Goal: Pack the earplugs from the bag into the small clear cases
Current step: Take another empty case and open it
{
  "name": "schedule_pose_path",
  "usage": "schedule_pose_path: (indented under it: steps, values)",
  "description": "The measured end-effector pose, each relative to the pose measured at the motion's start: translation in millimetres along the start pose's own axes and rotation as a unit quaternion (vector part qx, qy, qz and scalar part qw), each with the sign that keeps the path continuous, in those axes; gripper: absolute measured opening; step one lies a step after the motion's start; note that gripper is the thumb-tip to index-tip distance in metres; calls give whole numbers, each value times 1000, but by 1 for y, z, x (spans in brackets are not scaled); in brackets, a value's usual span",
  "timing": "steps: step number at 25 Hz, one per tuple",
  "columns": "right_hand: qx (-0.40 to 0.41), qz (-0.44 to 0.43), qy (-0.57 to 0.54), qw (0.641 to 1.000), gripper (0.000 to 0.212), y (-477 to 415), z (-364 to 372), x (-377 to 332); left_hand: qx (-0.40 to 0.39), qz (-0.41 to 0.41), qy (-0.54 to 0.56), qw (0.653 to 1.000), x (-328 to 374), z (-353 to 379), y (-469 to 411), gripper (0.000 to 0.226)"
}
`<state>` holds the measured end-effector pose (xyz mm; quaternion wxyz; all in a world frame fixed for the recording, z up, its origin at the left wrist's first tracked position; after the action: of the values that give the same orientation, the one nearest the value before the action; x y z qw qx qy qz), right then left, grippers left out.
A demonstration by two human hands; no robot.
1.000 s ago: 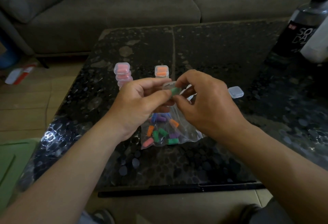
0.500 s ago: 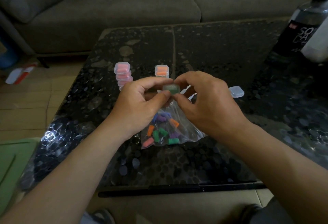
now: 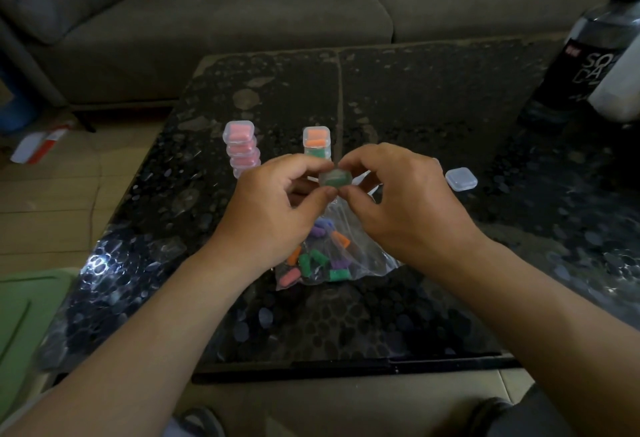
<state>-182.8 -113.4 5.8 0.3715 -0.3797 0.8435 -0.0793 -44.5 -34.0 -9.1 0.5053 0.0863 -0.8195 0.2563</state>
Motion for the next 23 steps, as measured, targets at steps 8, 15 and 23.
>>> schedule_pose_path:
  steps: [8,15,23]
  values:
    - [-3,0,0,1000,17,0,2,0,-5,3,3,1000,0,-1,0,34]
    - [12,-18,0,1000,16,-1,1,1,20,11,-10,1000,1,0,0,35]
    - [111,-30,-20,993,21,-11,-3,-3,89,-28,92,991,14,-1,-2,43]
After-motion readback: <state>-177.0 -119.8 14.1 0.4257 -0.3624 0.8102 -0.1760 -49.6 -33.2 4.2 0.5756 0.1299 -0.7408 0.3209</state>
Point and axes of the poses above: each hand's wrist, its own y-axis away from the middle knuckle, its own z-axis out of the palm, x = y × z, the point moved 4 cm from there along -y, towards the middle knuckle, and after that the axes turned 5 degrees about x, right-handed, at the moved point
